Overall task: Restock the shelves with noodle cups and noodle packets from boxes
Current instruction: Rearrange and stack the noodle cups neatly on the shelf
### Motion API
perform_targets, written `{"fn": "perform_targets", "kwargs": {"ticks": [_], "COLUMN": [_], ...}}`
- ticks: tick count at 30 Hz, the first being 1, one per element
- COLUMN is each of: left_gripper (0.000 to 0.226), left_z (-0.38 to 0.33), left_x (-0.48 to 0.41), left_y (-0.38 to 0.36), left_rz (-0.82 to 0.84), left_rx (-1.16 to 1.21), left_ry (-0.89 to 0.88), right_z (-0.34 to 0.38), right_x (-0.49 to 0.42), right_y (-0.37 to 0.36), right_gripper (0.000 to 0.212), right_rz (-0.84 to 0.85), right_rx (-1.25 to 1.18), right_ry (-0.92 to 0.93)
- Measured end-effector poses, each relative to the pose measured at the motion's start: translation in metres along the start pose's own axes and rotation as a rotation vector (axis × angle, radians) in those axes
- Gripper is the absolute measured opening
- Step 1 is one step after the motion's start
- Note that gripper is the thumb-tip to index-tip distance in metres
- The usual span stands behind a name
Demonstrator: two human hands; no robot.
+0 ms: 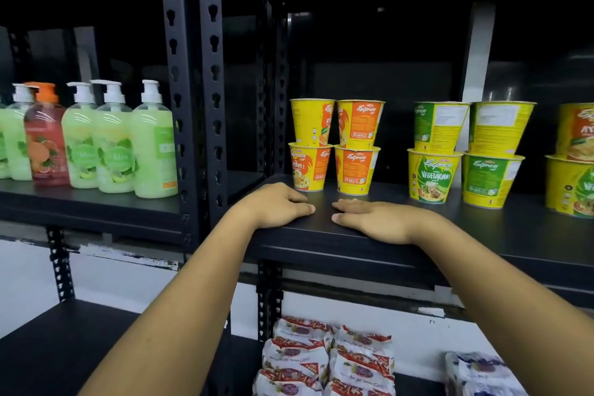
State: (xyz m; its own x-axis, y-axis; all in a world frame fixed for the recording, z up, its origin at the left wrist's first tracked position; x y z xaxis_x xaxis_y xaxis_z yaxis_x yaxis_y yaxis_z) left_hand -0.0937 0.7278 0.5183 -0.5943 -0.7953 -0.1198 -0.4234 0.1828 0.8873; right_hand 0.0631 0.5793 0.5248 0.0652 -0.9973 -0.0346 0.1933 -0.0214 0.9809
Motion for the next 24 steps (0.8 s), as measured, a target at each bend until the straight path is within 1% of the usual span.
{"fn": "perform_targets", "kwargs": {"ticks": [3, 6, 9, 12, 15, 16, 19, 24], "left_gripper": [0.052, 0.063, 0.074, 0.093, 0.120, 0.121, 0.114, 0.111], "left_z": [0.000, 0.004, 0.001, -0.007, -0.019, -0.023, -0.027, -0.022], "left_x": [-0.002, -0.013, -0.025, -0.046, -0.070, -0.078, -0.096, -0.108], "left_y": [0.003, 0.010, 0.019, 0.025, 0.027, 0.026, 0.020, 0.014], "left_rz": [-0.039, -0.062, -0.147, -0.182, -0.147, -0.128, -0.119, -0.142], "left_rx": [0.039, 0.189, 0.308, 0.425, 0.626, 0.687, 0.799, 0.759], "left_ry": [0.016, 0.081, 0.135, 0.207, 0.258, 0.245, 0.187, 0.119], "right_z": [0.001, 0.001, 0.001, -0.001, -0.004, -0.005, -0.008, -0.009], "right_x": [0.000, 0.000, 0.001, 0.000, -0.001, -0.001, -0.002, -0.003], "right_y": [0.000, 0.000, 0.001, 0.000, 0.000, 0.000, 0.001, 0.002], "right_gripper": [0.063, 0.062, 0.062, 0.062, 0.062, 0.062, 0.061, 0.061], "right_rz": [-0.010, -0.020, -0.038, -0.048, -0.058, -0.060, -0.059, -0.049], "right_rx": [-0.009, -0.014, -0.038, -0.043, -0.046, -0.049, -0.045, -0.030], "right_ry": [0.007, 0.010, 0.009, 0.002, -0.008, -0.010, -0.007, 0.006]}}
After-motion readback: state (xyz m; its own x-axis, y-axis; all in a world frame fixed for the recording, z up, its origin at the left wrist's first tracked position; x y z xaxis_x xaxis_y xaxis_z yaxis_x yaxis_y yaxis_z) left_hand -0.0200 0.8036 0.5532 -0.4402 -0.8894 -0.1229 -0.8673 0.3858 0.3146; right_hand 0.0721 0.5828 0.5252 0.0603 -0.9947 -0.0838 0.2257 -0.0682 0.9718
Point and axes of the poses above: each hand's wrist, its own x-axis away from the middle knuckle, its own y-axis out of the back of the hand, z = x × y, the point moved 3 cm from there along -x, towards the middle knuckle, and after that the axes turned 12 degrees about y, right-handed, at the moved point
